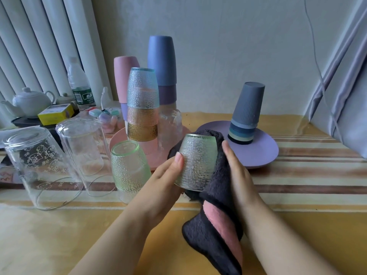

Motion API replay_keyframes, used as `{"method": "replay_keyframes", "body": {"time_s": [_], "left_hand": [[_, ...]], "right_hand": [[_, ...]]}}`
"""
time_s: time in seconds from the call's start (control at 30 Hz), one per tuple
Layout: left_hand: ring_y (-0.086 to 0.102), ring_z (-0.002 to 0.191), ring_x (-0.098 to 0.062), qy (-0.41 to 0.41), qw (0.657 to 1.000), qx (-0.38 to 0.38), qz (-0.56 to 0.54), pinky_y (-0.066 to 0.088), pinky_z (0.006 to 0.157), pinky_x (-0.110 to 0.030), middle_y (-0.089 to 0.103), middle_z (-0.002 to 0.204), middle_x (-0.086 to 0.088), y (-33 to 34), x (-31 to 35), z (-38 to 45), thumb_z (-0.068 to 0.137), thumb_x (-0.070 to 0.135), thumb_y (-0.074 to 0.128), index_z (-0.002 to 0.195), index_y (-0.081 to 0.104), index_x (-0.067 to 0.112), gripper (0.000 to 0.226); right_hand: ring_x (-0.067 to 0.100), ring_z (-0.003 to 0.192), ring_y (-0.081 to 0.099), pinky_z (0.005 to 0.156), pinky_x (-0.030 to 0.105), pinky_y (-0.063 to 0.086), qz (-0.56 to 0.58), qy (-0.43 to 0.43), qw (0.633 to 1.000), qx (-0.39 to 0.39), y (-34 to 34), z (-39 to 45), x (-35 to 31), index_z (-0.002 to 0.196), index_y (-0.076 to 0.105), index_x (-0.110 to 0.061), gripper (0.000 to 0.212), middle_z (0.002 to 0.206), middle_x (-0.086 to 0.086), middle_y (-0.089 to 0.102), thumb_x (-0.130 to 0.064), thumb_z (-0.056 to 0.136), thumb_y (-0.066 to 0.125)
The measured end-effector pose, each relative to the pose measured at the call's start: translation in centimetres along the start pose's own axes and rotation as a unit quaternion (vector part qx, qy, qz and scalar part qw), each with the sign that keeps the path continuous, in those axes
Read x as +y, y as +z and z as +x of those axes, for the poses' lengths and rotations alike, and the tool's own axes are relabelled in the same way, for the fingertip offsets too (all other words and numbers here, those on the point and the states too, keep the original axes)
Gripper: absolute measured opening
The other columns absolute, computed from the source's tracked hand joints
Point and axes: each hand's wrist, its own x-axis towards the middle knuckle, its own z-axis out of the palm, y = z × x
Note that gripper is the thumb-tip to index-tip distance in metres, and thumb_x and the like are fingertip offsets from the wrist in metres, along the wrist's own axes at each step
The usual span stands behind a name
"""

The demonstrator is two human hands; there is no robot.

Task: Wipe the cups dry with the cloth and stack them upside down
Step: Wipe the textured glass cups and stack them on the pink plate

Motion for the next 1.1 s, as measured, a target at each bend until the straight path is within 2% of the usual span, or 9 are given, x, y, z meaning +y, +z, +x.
{"method": "replay_keyframes", "body": {"time_s": [0.1,0.23,0.3,0.4,0.53,0.83,0.93,1.0,1.1], "left_hand": [[0.054,0.128,-0.028,0.004,0.997,-0.021,-0.068,0.035,0.11,-0.047,0.06,0.134,-0.013,-0.3,-0.1,0.4,0.082,0.058,0.051,0.122,0.068,0.021,0.057],[0.061,0.115,-0.034,-0.002,0.997,0.081,0.006,0.043,0.104,-0.053,0.065,0.124,-0.017,-0.2,-0.1,0.6,0.074,0.068,0.061,0.123,0.06,0.012,0.075],[0.066,0.088,-0.024,0.031,0.985,0.158,0.061,0.053,0.083,-0.046,0.066,0.11,-0.018,0.2,-0.3,0.5,0.072,0.071,0.064,0.108,0.06,0.014,0.068],[0.059,0.073,-0.014,0.1,0.958,0.224,0.149,0.058,0.067,-0.044,0.066,0.086,-0.006,0.8,-0.8,0.4,0.076,0.056,0.052,0.094,0.062,0.024,0.038],[0.065,0.096,0.003,0.119,0.951,0.18,0.219,0.054,0.087,-0.028,0.072,0.1,0.017,1.1,-1.3,0.2,0.086,0.058,0.055,0.116,0.063,0.031,0.041],[0.067,0.088,-0.006,0.06,0.988,0.029,0.137,0.049,0.075,-0.018,0.073,0.101,0.005,0.1,-0.1,-0.1,0.095,0.041,0.054,0.119,0.065,0.015,0.037],[0.067,0.1,-0.025,0.056,0.995,0.028,0.075,0.053,0.084,-0.035,0.07,0.114,-0.011,-0.4,-0.2,0.1,0.081,0.052,0.066,0.124,0.062,0.007,0.062],[0.066,0.092,-0.025,0.052,0.997,0.051,0.028,0.054,0.075,-0.032,0.067,0.112,-0.013,-0.3,-0.1,0.4,0.067,0.062,0.075,0.126,0.056,0.003,0.086],[0.064,0.087,-0.023,0.037,0.994,0.089,-0.043,0.051,0.065,-0.028,0.064,0.114,-0.017,-0.1,0.1,0.6,0.077,0.058,0.063,0.13,0.049,0.002,0.079]], "right_hand": [[-0.005,0.08,0.066,0.076,0.012,0.05,-0.006,-0.009,1.0,-0.004,0.2,0.2,0.8,0.076,0.071,-0.022,0.036,0.081,-0.017,0.072,-0.034,0.093,0.042],[-0.002,0.105,0.06,0.1,0.024,0.041,-0.002,-0.028,1.0,0.0,0.3,0.3,0.9,0.091,0.068,-0.026,0.032,0.105,-0.016,0.069,-0.039,0.096,0.039],[0.004,0.115,0.057,0.103,0.029,0.039,0.002,-0.038,0.999,0.013,0.6,0.2,0.7,0.101,0.068,-0.026,0.035,0.115,-0.011,0.067,-0.046,0.094,0.039],[-0.021,0.104,0.051,0.096,0.008,0.035,-0.051,-0.061,0.995,0.054,1.0,0.0,0.5,0.096,0.061,-0.038,0.025,0.106,-0.026,0.063,-0.044,0.096,0.037],[-0.039,0.08,0.04,0.068,-0.012,0.025,-0.091,-0.087,0.989,0.075,1.5,-0.4,0.2,0.087,0.047,-0.044,0.026,0.08,-0.048,0.046,-0.028,0.099,0.032],[-0.022,0.091,0.055,0.079,-0.002,0.038,-0.057,-0.079,0.994,0.045,0.7,0.1,0.0,0.089,0.061,-0.034,0.03,0.086,-0.038,0.064,-0.027,0.099,0.034],[0.002,0.108,0.06,0.099,0.023,0.043,-0.003,-0.04,0.999,0.006,0.6,0.1,-0.2,0.092,0.068,-0.026,0.034,0.105,-0.014,0.07,-0.033,0.096,0.036],[-0.001,0.102,0.062,0.097,0.022,0.044,0.022,-0.022,1.0,0.005,0.6,0.1,0.0,0.088,0.07,-0.025,0.034,0.099,-0.015,0.071,-0.033,0.096,0.038],[-0.001,0.117,0.053,0.109,0.03,0.036,-0.014,-0.008,1.0,0.017,0.7,0.2,0.4,0.115,0.064,-0.022,0.048,0.123,-0.012,0.062,-0.055,0.084,0.05]]}}
